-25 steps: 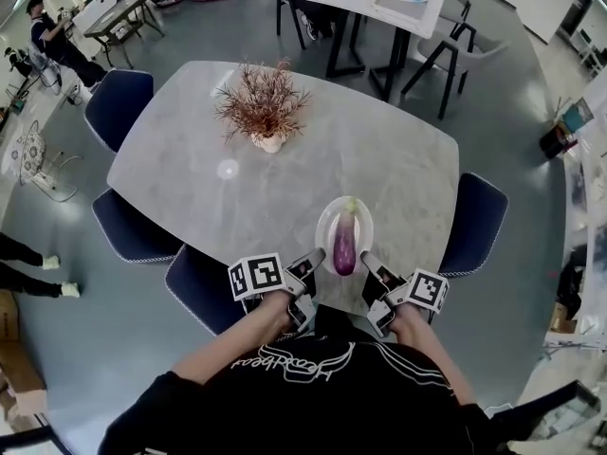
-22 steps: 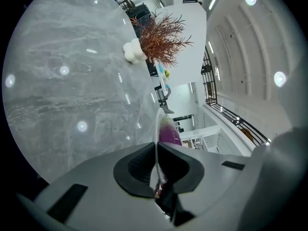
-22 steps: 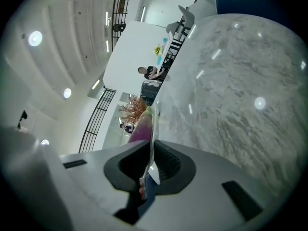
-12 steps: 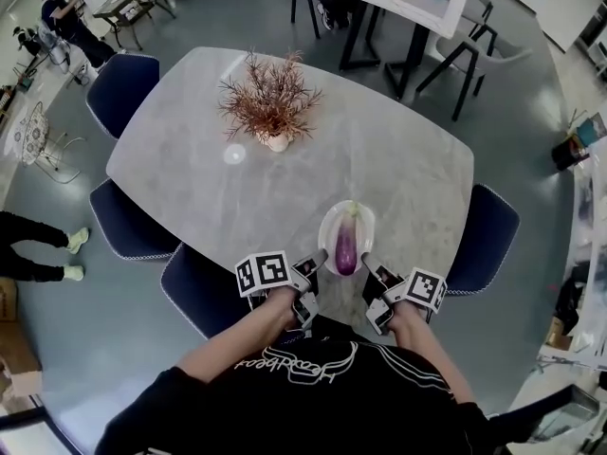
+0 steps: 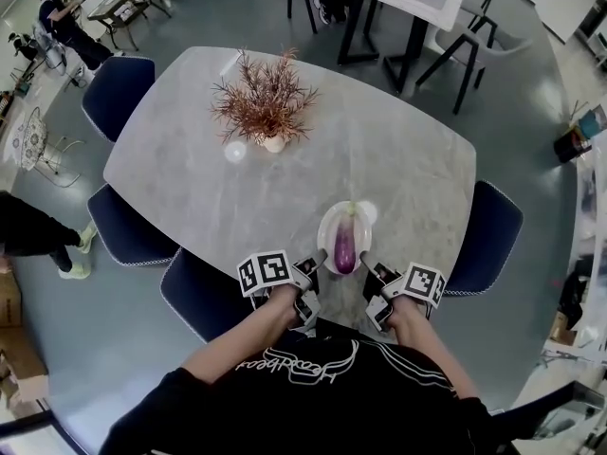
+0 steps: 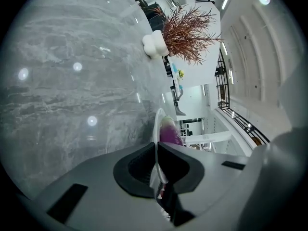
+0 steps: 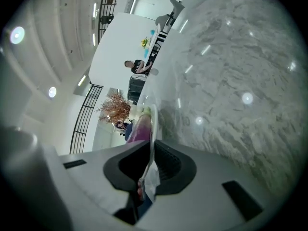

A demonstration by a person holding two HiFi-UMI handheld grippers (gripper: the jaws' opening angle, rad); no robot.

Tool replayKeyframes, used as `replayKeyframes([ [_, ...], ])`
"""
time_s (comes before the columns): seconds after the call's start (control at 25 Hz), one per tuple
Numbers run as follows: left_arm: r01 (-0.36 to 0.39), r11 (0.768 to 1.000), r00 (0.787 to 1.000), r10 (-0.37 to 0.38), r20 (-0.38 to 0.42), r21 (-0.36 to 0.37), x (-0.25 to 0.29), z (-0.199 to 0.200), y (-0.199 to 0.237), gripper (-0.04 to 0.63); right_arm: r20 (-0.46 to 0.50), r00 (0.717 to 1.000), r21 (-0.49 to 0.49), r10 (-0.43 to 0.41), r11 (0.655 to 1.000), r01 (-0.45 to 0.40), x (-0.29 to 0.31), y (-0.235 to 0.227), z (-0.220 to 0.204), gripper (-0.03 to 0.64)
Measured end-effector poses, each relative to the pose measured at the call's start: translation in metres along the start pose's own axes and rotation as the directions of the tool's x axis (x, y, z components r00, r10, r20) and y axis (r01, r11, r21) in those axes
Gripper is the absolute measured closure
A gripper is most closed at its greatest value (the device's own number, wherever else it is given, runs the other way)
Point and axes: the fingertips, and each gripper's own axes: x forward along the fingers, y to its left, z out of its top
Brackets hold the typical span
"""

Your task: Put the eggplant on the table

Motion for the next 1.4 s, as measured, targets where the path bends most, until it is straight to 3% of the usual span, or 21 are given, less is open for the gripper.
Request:
replayKeyframes([
  [0.4,-0.035,0.999,0.999,0.035,-0.009,-0.009,0.002,-0.003,0.012,0.575,-0.035,0.995,-0.015,-0.088,0.996,0.088,0.003,-0.010,-0.007,0.583],
  [1.4,-0.139,0.985,0.988,0.145,-0.056,0.100,0.011,-0.008,0.031,0.574,-0.118,0.959,-0.164,-0.259,0.957,0.239,0.014,-0.024,-0.011,0.581],
])
